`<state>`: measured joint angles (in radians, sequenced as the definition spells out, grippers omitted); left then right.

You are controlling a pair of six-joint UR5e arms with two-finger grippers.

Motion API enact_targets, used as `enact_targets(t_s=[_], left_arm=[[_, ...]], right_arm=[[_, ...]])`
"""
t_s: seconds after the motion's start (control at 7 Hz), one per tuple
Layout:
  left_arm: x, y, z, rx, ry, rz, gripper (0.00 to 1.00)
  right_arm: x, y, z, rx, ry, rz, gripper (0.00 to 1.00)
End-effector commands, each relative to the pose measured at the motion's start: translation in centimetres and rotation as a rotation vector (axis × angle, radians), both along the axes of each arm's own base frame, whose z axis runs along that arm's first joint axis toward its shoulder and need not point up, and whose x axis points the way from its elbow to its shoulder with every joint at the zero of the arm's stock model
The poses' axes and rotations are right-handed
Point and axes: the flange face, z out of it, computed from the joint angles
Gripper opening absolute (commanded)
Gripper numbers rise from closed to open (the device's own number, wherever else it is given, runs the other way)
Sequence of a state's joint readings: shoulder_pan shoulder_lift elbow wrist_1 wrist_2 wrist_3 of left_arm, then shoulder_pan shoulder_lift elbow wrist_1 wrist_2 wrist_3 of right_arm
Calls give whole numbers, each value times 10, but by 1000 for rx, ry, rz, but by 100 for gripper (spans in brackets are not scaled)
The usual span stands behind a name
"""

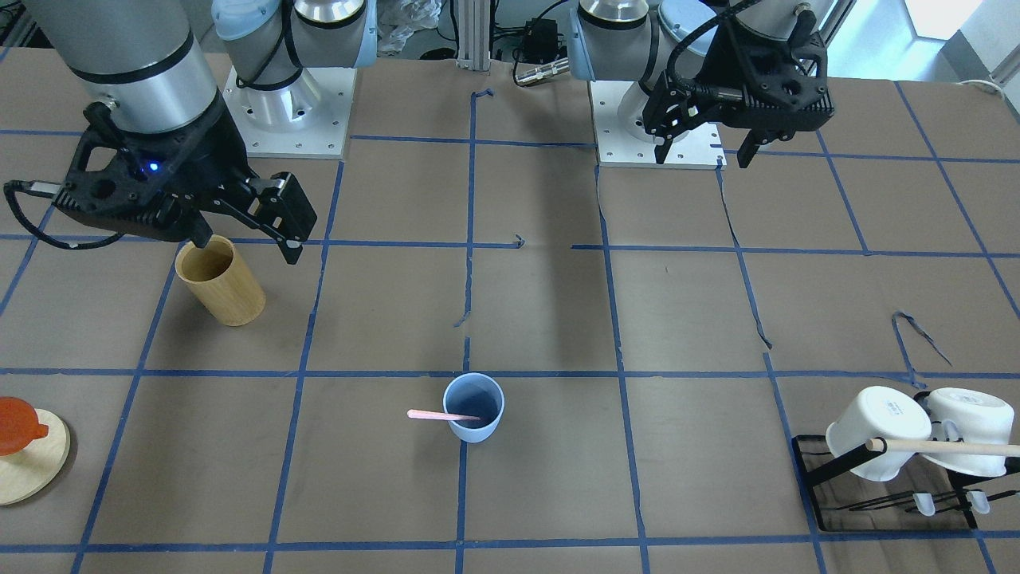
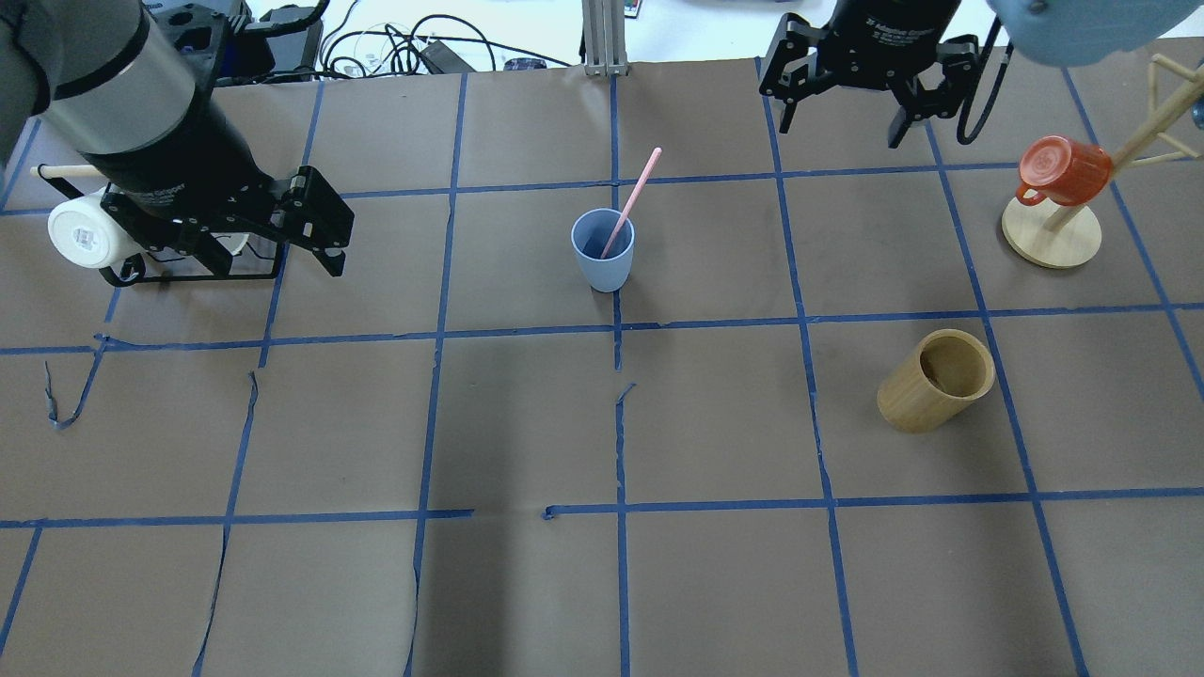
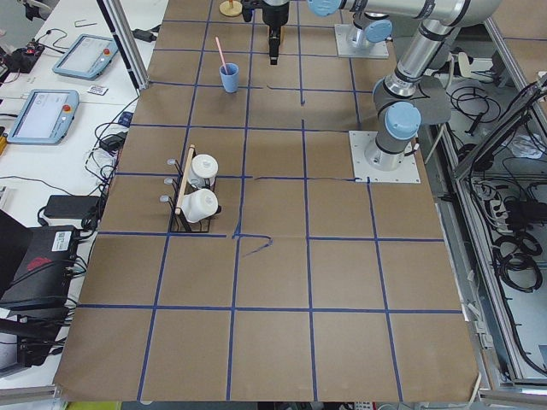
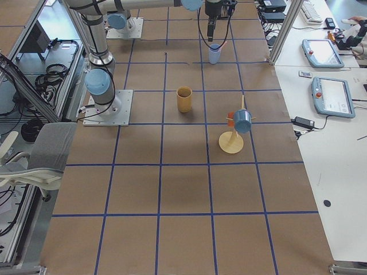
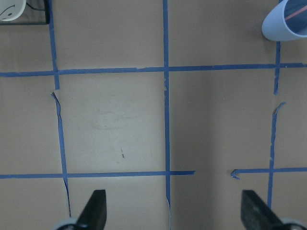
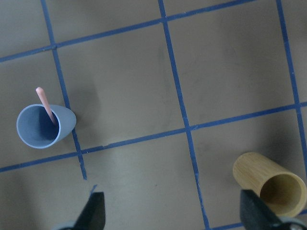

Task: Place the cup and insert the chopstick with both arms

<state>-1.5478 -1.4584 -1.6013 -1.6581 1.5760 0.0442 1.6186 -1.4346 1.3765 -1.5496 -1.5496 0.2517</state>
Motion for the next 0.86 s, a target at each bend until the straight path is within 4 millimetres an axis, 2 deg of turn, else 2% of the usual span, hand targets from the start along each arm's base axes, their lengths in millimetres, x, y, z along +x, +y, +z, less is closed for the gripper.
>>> enact_targets(t_s=[0.0,0.14,0.43,0.71], left_arm=[[1,3,4,-7,-4,-2,100],[0,3,3,-7,-3,-3,100],[0,0,2,-10,-3,-3,100],[-1,-1,0,-7,0,-5,100]], right_arm=[[-12,22,-9,162,20,40,100],[-18,44,3,214,76,56,100],[-26,37,-15,239,55,178,100],[-69,31,-15,249,41,126,100]])
